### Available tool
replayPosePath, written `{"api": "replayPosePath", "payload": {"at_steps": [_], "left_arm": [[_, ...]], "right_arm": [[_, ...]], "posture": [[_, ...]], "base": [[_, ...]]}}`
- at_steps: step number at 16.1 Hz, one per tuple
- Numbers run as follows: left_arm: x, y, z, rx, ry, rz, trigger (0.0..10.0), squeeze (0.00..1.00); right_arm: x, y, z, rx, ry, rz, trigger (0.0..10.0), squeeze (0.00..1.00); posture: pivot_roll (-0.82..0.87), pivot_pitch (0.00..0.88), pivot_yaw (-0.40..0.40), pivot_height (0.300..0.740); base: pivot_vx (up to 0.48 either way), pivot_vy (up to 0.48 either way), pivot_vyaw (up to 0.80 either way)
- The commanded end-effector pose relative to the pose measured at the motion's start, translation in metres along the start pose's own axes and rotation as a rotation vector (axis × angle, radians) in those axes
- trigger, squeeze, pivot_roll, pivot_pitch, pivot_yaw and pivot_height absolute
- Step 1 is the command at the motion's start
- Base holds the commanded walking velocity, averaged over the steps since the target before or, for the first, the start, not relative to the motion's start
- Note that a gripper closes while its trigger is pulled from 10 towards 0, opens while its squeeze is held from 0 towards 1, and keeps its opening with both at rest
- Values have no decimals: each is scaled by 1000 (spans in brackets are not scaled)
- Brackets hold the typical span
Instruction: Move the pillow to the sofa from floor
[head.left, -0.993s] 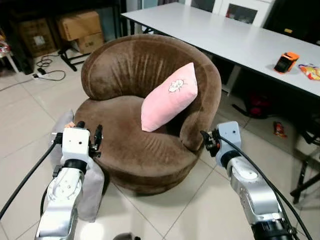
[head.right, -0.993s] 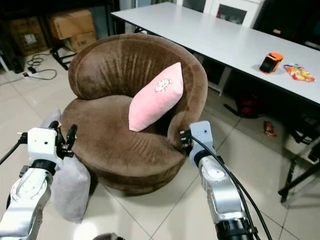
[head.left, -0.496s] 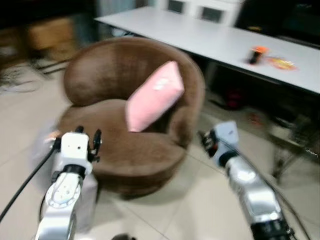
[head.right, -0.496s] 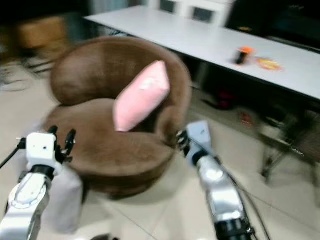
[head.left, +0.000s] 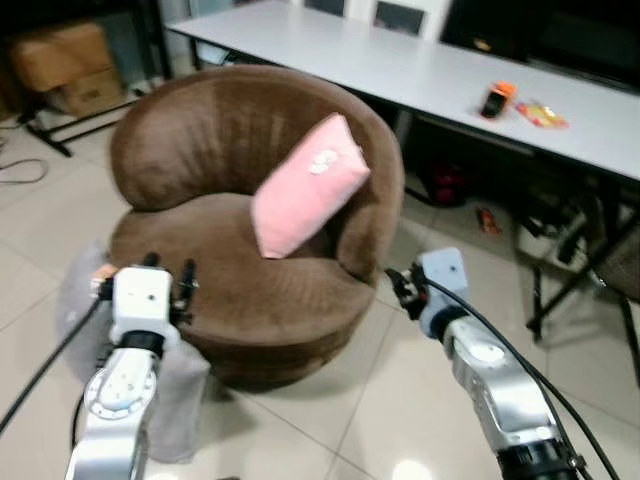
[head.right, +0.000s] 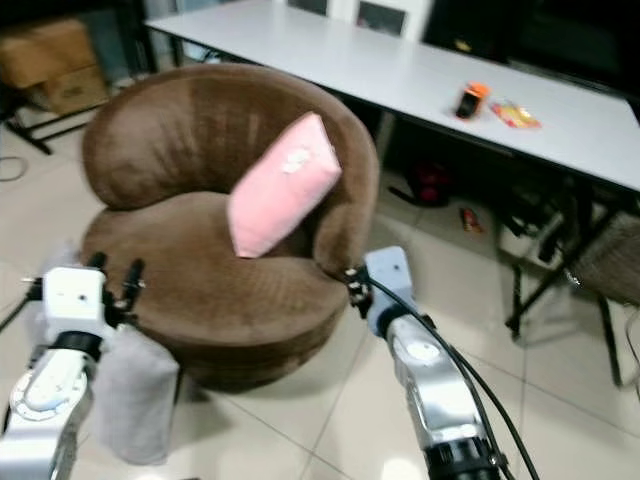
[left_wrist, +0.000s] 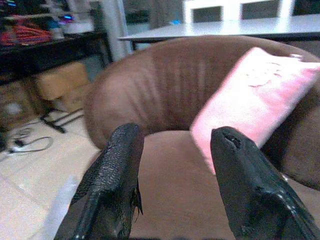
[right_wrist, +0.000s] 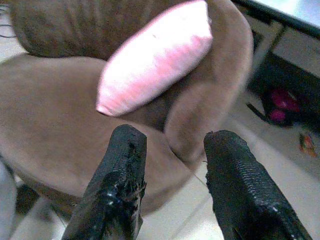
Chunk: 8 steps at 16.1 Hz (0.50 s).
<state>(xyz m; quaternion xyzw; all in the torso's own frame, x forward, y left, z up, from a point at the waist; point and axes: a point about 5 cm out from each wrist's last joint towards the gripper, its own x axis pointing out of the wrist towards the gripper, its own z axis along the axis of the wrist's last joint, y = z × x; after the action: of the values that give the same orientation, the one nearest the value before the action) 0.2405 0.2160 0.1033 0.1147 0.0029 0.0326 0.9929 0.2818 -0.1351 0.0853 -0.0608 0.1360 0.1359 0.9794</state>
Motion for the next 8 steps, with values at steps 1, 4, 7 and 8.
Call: {"api": "replayPosePath", "payload": {"at_steps": [1, 4, 7, 8], "left_arm": [[1, -6, 3, -6, -13, -14, 10000, 0], [1, -7, 4, -9, -16, -9, 10000, 0], [2, -8, 5, -10, -21, -7, 10000, 0], [3, -8, 5, -9, -23, -5, 10000, 0]], "right_arm": [[-3, -11, -1, -21, 11, -26, 10000, 0], [-4, -12, -2, -22, 3, -23, 10000, 0], [-3, -12, -1, -42, -2, -1, 10000, 0], [-2, -11, 0, -70, -3, 16, 10000, 0]], "posture": [[36, 0, -81, 740], [31, 0, -84, 740], [32, 0, -85, 740], [33, 0, -87, 740]], "base": [[0, 326, 0], [0, 335, 0], [0, 349, 0], [0, 371, 0]]}}
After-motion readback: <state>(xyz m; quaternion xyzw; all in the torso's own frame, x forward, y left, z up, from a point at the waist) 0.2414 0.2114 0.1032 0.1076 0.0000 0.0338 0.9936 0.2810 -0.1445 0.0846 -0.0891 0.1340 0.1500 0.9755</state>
